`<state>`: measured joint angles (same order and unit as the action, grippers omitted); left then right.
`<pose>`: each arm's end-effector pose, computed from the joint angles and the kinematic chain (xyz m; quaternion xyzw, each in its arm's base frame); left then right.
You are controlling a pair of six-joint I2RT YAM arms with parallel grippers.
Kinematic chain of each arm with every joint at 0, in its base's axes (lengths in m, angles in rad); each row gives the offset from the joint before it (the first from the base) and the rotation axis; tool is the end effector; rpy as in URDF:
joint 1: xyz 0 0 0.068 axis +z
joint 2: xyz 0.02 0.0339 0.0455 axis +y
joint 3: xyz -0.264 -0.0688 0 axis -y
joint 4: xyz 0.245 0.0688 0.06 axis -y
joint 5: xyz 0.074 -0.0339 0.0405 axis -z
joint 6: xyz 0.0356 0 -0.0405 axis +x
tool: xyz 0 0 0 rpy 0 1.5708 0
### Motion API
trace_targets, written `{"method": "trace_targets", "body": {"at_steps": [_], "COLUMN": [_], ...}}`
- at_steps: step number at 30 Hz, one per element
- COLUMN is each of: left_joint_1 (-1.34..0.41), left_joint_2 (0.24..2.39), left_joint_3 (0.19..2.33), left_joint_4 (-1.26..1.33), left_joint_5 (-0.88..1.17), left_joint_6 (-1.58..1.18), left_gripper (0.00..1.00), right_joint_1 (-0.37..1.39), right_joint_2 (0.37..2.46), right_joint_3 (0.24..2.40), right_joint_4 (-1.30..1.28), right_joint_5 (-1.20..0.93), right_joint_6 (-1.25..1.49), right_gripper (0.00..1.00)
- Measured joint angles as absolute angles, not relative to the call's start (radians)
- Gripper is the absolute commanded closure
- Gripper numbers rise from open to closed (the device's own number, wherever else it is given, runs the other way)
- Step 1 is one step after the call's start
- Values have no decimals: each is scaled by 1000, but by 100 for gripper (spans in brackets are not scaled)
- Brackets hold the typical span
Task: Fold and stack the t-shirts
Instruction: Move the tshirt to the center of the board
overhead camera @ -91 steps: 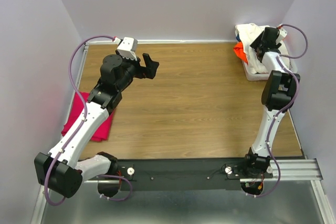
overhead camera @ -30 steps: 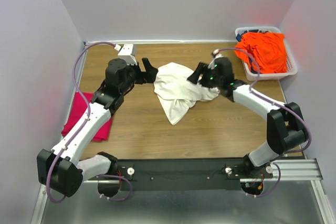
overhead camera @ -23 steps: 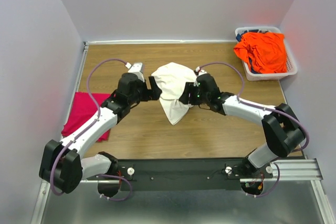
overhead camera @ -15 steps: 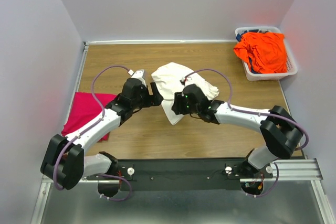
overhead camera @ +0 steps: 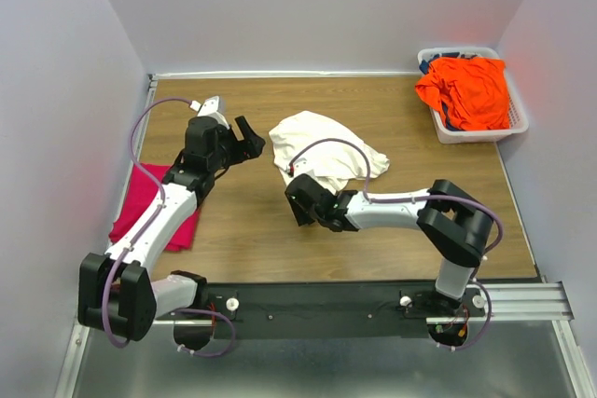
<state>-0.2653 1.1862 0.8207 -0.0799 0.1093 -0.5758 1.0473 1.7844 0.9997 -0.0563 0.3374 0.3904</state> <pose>0.2595 -0.0745 0.2796 -0.1018 0.8389 -0.2596 0.4674 0.1919 0.3089 0.1606 -0.2403 0.8910 0.1136 0.3680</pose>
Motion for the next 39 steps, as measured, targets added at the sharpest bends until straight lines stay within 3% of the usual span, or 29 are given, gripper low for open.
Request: {"method": "trace_targets", "body": {"at_steps": [5, 8, 13, 20, 24, 29, 32, 39], "left_joint_1": [-253, -249, -239, -216, -163, -179, -167, -142], "left_joint_2": [1171, 1171, 1171, 1165, 1120, 1055, 1040, 1003], "left_joint_3": [838, 838, 838, 838, 870, 867, 866, 866], "left_joint_4": [-81, -88, -91, -89, -15, -59, -88, -113], "left_joint_5": [127, 135, 149, 157, 125, 150, 149, 146], "left_joint_6": [-565, -564, -561, -587, -595, -582, -576, -568], "left_gripper": [10, 10, 10, 11, 11, 10, 10, 10], "right_joint_1": [1054, 1068, 1089, 1081, 1042, 986, 947, 829], "right_joint_2": [1831, 1859, 1906, 1929, 1950, 1992, 1970, 1826], "right_joint_3": [1039, 1078, 1144, 1360, 1676, 2146, 2319, 2233], "right_joint_4": [-111, -128, -163, -308, -467, -401, -350, -304], "right_joint_5": [393, 414, 422, 412, 373, 382, 392, 367], "right_joint_6": [377, 368, 353, 276, 215, 130, 95, 99], "right_gripper": [53, 64, 99, 99, 100, 100, 100, 94]}}
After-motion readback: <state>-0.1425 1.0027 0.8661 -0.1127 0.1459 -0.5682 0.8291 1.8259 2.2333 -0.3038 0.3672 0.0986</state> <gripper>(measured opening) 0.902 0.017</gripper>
